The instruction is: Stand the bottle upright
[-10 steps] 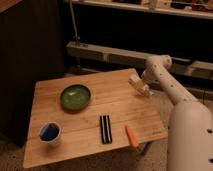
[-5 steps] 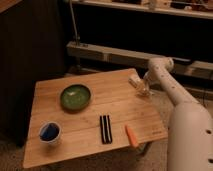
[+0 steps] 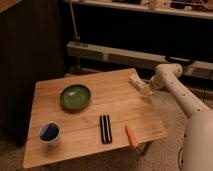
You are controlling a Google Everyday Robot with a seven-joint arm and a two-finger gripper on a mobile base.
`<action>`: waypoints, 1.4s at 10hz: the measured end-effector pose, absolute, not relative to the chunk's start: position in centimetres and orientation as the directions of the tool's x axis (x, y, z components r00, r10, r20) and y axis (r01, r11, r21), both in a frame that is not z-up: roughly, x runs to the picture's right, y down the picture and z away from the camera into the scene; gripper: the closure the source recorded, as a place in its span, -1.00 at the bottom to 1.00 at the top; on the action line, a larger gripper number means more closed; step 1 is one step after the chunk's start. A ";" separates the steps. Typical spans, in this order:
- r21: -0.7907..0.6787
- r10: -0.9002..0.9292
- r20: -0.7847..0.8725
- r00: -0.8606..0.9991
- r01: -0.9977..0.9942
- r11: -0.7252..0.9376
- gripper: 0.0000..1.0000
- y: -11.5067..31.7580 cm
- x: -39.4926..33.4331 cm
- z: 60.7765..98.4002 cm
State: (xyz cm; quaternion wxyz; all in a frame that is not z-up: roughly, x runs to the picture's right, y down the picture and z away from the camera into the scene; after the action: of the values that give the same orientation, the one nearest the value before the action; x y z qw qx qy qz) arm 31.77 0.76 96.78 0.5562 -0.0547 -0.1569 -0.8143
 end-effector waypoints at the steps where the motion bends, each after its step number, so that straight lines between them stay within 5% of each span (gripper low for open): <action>1: 0.198 -0.888 0.265 -0.376 0.922 -0.332 -0.60 1.2 31.7 97.0; 8: 0.174 -0.887 0.273 -0.372 0.926 -0.335 -0.60 2.5 31.5 98.3; 12: 0.198 -0.903 0.248 -0.351 0.931 -0.308 0.03 2.2 31.7 98.7; 14: 0.202 -0.904 0.238 -0.356 0.928 -0.312 0.06 2.0 31.8 98.8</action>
State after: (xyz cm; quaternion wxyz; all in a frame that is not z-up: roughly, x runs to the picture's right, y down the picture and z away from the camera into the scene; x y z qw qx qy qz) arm 31.84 1.97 98.76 0.5662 -0.0402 -0.1529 -0.8090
